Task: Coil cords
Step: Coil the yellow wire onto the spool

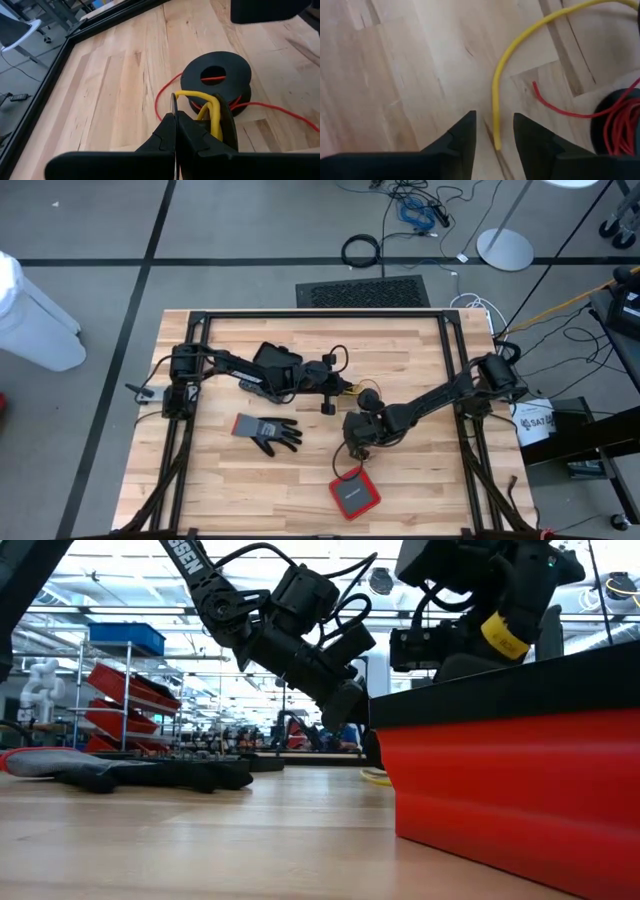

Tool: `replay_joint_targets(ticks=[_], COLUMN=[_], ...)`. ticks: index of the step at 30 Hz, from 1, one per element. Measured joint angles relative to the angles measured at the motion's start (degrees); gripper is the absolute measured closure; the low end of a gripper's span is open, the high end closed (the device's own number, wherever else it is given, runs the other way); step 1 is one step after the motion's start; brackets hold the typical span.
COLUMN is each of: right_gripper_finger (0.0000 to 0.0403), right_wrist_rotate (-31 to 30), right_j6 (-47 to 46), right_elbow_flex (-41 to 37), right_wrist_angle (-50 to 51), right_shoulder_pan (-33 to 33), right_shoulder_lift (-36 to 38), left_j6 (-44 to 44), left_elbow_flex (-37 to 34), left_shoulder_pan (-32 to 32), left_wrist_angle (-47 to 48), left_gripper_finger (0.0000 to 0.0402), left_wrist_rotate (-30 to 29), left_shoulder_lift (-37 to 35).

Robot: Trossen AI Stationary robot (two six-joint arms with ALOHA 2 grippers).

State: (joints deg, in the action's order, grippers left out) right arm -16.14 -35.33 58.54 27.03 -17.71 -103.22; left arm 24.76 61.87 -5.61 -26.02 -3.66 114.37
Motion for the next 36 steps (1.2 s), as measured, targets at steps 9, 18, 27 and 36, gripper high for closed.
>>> replay_joint_targets(ticks=[9, 18, 27, 36], right_gripper_finger=[0.0383, 0.0401, 0.0402, 0.0403], right_wrist_rotate=[1.79, 1.11, -8.16, -16.92], right_j6=[0.20, 1.80, 3.18, 2.68], right_elbow_flex=[0.00, -0.11, -0.09, -0.04], right_wrist_angle=[0.67, -4.77, -4.72, 1.39], right_shoulder_pan=[1.22, 0.90, -0.63, -1.16], right_shoulder_lift=[-0.83, -0.96, 4.16, 12.66], left_j6=[0.01, 0.10, 0.16, 1.13], left_elbow_flex=[0.00, 0.00, 0.00, -0.02], left_shoulder_pan=[0.00, 0.00, 0.00, 0.05], left_wrist_angle=[-0.02, 0.00, 0.79, 1.35], left_gripper_finger=[0.0402, 0.0402, 0.0402, 0.0402], left_wrist_rotate=[0.00, 0.00, 0.00, -0.02], left_shoulder_lift=[0.00, 0.00, 0.00, 0.00])
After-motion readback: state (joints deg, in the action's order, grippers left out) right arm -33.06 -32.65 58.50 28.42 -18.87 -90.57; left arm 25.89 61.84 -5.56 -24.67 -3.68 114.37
